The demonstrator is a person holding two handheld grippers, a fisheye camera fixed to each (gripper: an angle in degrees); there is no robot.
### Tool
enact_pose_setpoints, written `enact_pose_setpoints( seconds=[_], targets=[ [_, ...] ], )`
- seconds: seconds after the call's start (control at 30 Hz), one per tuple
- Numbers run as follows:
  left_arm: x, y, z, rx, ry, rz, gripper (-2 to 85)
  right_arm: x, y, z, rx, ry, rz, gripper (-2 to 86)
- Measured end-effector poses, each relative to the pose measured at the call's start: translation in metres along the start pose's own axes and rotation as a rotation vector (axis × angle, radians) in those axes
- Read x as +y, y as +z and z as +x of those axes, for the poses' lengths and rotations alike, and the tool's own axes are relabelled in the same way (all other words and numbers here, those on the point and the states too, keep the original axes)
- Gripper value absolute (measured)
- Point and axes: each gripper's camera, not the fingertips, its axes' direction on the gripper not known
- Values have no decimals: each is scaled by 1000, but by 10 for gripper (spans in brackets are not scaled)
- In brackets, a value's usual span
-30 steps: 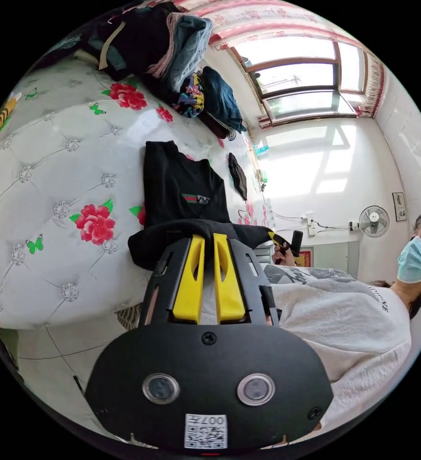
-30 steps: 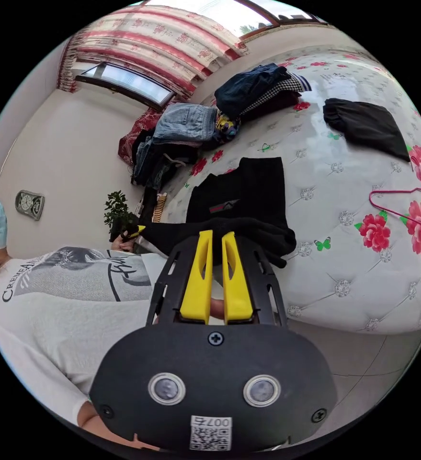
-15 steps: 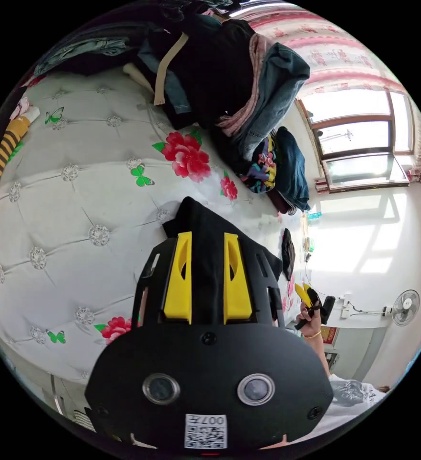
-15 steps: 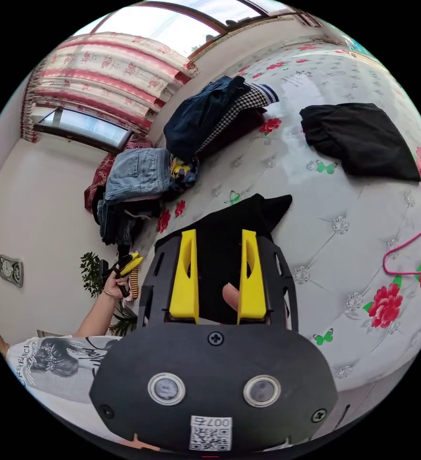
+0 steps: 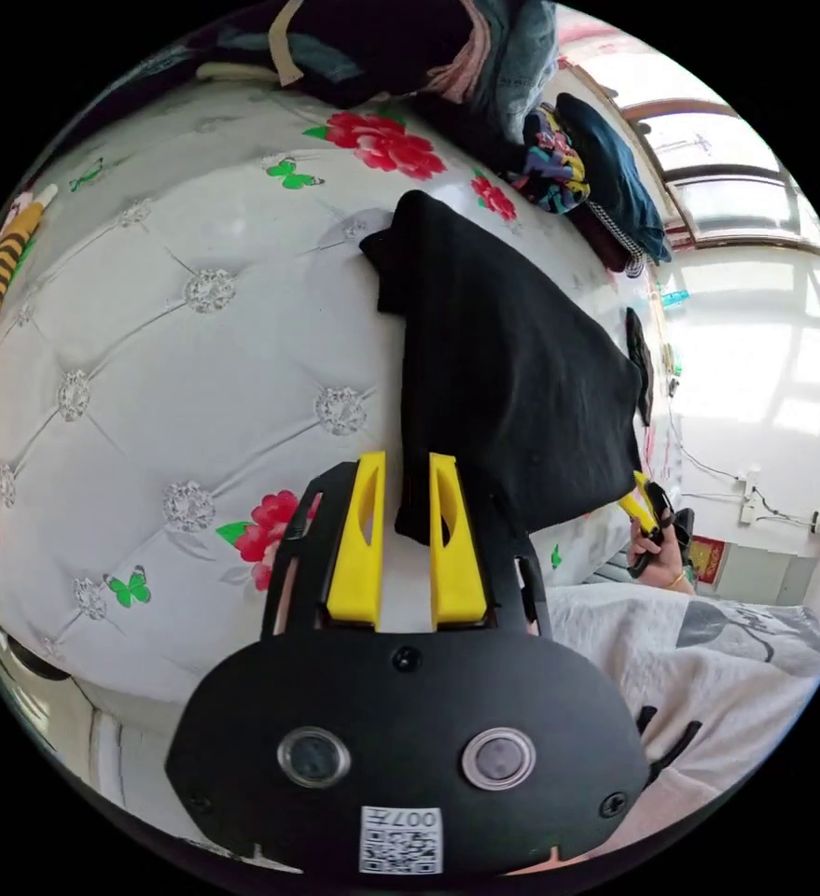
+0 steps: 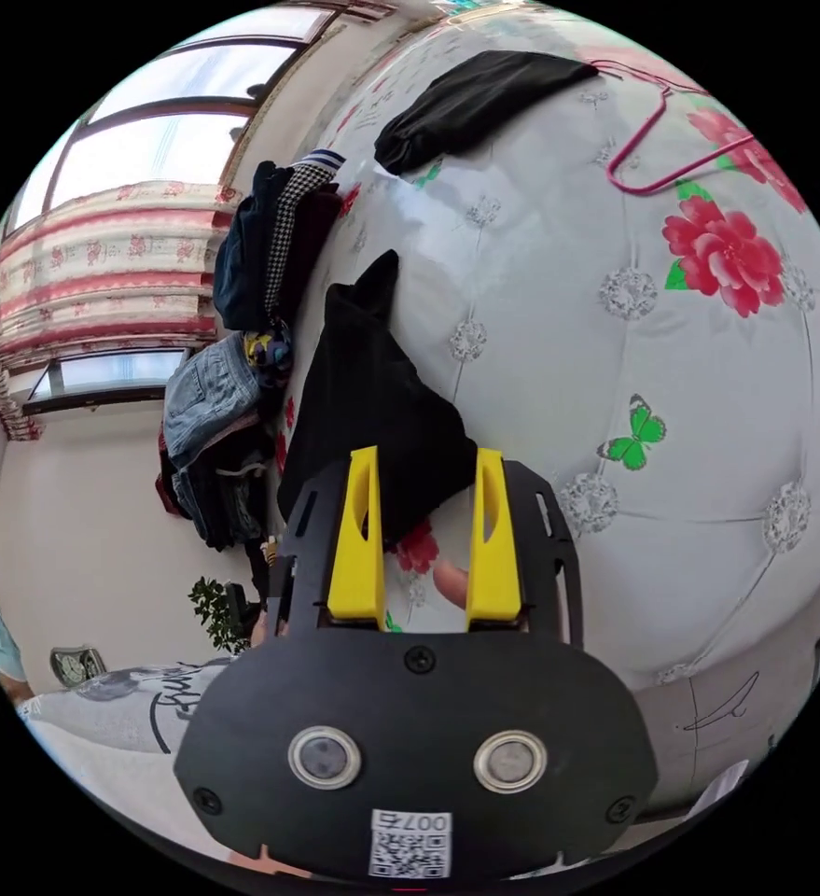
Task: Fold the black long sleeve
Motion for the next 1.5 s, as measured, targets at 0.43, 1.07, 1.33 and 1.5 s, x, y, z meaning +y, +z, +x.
enact_pose_setpoints(
  seconds=[0.43, 1.07, 1.33, 1.5],
  targets=[
    [51, 19, 22, -53, 217, -4, 25, -8, -13, 52, -71, 57, 3, 77],
    [85, -59, -65, 111, 23, 168, -9, 26, 20, -84, -149, -494, -76, 74],
    [91, -81, -94, 204, -30, 248, -9, 182, 206, -265, -126, -1230, -578, 74],
    [100, -85, -126, 274, -107, 260, -7, 260, 372, -221, 8, -1165, -1053, 80]
  ],
)
